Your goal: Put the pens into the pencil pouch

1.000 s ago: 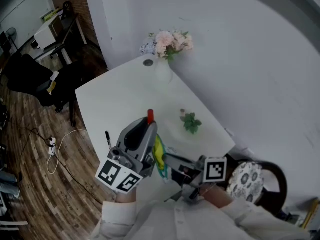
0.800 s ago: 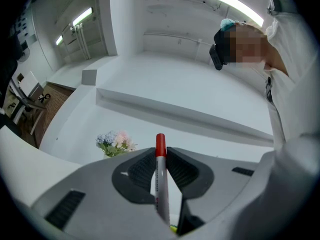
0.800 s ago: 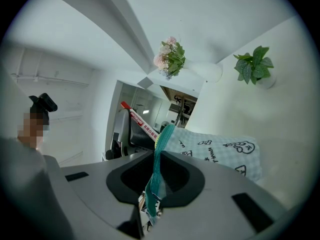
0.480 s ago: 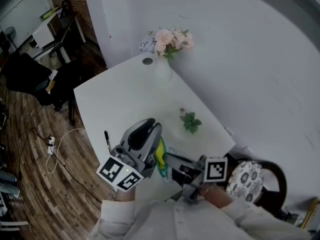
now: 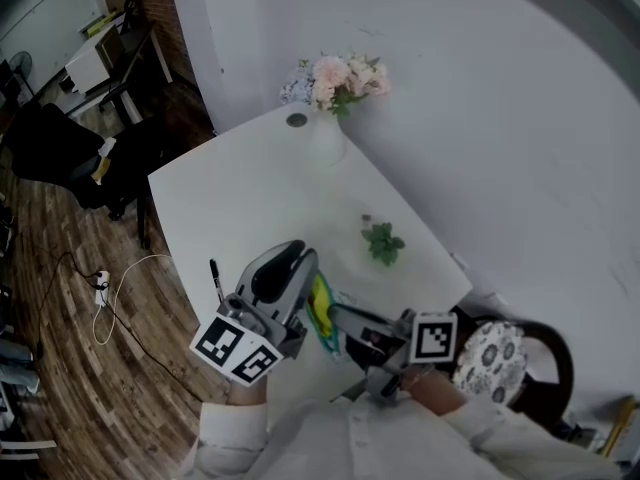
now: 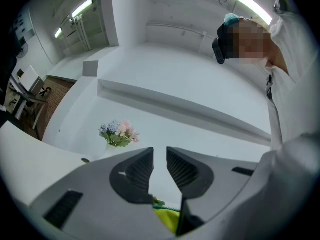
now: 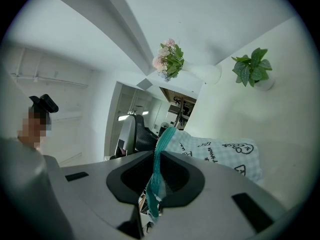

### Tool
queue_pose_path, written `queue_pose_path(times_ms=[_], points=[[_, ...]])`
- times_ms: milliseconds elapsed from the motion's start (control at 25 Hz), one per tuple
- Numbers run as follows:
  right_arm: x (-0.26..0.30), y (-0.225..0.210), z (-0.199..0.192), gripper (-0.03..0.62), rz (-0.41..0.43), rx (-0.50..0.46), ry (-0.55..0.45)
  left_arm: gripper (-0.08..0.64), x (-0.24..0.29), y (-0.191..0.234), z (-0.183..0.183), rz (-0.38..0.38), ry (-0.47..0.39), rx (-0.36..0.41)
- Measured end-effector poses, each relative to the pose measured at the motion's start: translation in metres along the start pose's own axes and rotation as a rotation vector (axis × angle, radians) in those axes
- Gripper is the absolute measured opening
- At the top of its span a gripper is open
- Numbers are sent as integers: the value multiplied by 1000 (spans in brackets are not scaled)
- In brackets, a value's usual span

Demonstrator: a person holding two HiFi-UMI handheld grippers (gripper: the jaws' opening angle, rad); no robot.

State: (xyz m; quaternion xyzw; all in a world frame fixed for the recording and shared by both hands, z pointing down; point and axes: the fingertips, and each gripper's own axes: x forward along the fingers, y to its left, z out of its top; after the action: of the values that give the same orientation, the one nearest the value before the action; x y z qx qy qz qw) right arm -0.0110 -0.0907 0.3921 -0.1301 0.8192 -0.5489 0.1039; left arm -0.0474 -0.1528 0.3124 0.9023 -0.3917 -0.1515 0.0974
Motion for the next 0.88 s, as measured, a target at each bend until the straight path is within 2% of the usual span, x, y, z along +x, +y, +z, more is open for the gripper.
queue_pose_path(times_ms=[240,360,480,560,880], points=[[0,2,0,43,2,3,-4,66,-13,6,-5,34,30,16],[0,0,-1,43,-1,5,-2,66,-23,16,-13,78,84,34],[2,1,-1,43,9,2,3,66,-34,28,-30,129,201,100],[3,1,-2,43,12,0,6,66,-42,34,-38,153,249,140],[6,1,0,43,25,13,3,66,-80,75,-45,307,316,301]])
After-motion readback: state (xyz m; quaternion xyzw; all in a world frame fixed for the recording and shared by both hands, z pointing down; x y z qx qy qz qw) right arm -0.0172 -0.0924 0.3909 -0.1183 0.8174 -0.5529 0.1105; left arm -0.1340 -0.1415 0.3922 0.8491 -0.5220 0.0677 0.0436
